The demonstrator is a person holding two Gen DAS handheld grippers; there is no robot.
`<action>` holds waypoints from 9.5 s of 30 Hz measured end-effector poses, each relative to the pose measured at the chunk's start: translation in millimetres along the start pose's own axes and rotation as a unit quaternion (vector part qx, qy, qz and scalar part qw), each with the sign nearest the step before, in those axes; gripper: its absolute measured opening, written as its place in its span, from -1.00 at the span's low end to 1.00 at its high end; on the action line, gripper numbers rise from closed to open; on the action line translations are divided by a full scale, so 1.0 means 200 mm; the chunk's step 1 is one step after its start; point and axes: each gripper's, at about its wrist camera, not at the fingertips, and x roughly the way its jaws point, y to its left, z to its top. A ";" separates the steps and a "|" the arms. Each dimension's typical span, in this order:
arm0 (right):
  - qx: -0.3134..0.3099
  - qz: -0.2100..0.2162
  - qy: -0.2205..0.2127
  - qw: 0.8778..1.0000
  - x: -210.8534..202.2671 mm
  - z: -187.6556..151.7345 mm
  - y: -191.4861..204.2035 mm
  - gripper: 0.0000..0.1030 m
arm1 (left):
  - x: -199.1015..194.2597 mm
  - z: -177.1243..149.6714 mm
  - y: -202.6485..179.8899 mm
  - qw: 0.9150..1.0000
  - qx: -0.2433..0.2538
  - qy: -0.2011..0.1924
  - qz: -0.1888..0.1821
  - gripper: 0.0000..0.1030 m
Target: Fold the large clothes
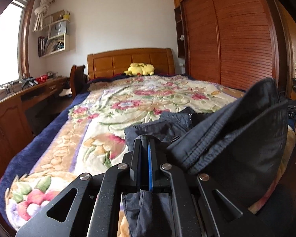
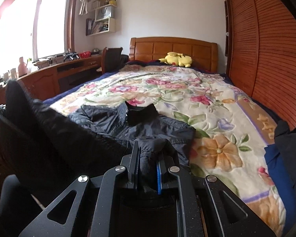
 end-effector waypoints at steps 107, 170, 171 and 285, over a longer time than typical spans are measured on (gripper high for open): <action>0.073 0.005 0.153 0.986 0.69 0.05 -0.28 -0.17 | 0.67 -0.24 0.10 0.983 -0.013 0.185 0.002 -0.87; 0.062 -0.087 0.078 0.991 -0.26 -0.18 -0.12 0.36 | -0.06 -0.08 -0.65 0.990 0.006 0.084 -0.115 0.54; 0.067 -0.086 0.073 0.991 -0.28 -0.18 -0.12 0.36 | -0.04 -0.08 -0.68 0.989 0.008 0.087 -0.120 0.54; -0.096 0.152 0.085 0.980 0.30 0.36 1.20 0.27 | -0.45 -0.45 0.26 0.994 -0.076 0.073 0.037 0.56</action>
